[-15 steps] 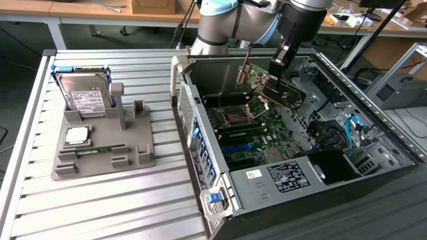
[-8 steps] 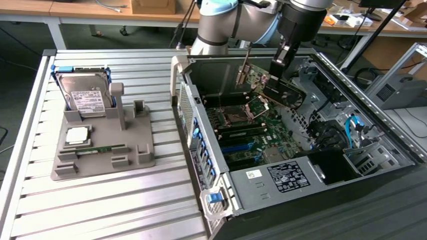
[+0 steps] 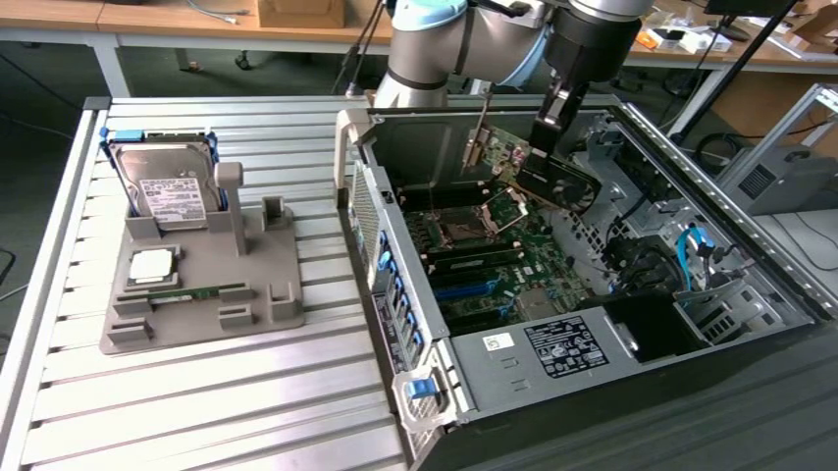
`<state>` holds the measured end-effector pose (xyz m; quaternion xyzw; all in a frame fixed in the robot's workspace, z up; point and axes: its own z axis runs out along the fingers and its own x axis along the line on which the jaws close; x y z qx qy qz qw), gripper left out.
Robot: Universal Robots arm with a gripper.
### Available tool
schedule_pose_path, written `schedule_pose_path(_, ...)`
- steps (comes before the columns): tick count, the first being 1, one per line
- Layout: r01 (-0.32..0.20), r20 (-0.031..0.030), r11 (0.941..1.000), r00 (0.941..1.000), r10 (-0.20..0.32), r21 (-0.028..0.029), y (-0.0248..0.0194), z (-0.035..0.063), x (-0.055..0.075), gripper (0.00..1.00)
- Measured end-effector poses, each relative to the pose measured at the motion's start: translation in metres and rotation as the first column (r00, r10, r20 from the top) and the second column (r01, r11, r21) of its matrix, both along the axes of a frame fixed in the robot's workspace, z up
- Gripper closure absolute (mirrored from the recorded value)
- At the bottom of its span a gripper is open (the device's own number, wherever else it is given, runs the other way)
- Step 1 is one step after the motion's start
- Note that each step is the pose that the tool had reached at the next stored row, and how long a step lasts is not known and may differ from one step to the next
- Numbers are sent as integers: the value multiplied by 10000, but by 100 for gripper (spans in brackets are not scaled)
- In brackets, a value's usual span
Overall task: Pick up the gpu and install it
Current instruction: 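Insert the gpu into the slot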
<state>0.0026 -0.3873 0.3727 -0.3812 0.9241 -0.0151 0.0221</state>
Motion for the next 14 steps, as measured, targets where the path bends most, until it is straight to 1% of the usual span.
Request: schedule_pose_path(14,-436,0,9990,9990,436,0,0,0,-1,73)
